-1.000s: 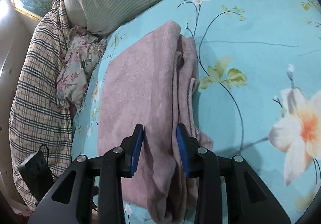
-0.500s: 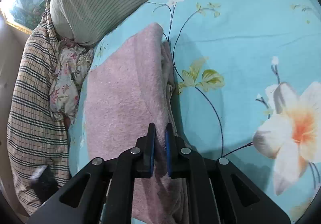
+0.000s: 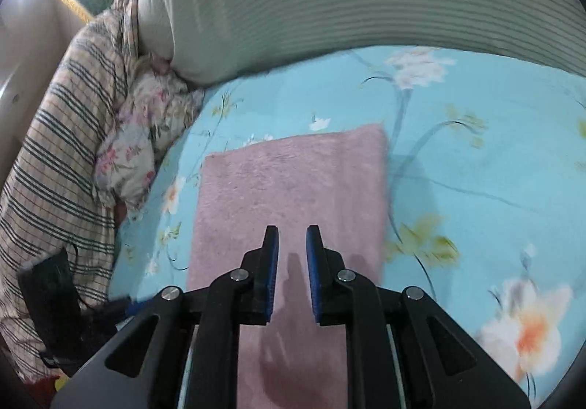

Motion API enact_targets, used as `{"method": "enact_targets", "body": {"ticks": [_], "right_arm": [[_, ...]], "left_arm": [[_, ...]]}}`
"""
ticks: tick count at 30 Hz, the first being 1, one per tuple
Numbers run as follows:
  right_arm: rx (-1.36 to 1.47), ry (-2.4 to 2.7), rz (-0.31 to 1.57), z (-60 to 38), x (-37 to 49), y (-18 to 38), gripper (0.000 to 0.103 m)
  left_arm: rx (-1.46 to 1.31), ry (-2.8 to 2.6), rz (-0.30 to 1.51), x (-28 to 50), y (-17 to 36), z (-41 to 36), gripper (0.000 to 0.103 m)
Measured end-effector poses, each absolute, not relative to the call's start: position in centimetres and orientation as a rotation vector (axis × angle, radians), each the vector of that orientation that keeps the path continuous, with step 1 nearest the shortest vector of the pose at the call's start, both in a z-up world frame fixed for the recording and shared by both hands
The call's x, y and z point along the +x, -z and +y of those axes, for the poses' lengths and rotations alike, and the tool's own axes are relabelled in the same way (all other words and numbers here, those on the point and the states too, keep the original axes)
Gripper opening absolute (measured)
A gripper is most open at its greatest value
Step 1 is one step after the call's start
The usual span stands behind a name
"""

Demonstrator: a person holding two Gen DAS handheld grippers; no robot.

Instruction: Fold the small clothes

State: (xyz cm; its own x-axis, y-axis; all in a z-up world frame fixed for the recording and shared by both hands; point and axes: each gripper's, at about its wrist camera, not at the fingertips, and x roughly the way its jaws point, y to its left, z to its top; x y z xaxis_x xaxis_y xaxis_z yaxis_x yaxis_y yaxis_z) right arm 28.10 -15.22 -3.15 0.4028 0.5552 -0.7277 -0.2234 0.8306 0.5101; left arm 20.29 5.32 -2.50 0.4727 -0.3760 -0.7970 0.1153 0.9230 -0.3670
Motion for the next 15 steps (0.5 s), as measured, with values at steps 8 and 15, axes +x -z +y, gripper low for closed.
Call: {"method": "enact_targets", "body": {"ticks": [8,15], "right_arm": [[0.41,-0.369,1.122,-17.0,31.6,8.3,0.0],[0.402,-0.402,1.108,-16.8,30.7,6.6,0.002]], "left_arm": [[-0.28,0.095,1.139,29.4,7.5,6.4,0.027],[-0.217,0.105,1.129,29.2,7.1,6.2,0.026]]}}
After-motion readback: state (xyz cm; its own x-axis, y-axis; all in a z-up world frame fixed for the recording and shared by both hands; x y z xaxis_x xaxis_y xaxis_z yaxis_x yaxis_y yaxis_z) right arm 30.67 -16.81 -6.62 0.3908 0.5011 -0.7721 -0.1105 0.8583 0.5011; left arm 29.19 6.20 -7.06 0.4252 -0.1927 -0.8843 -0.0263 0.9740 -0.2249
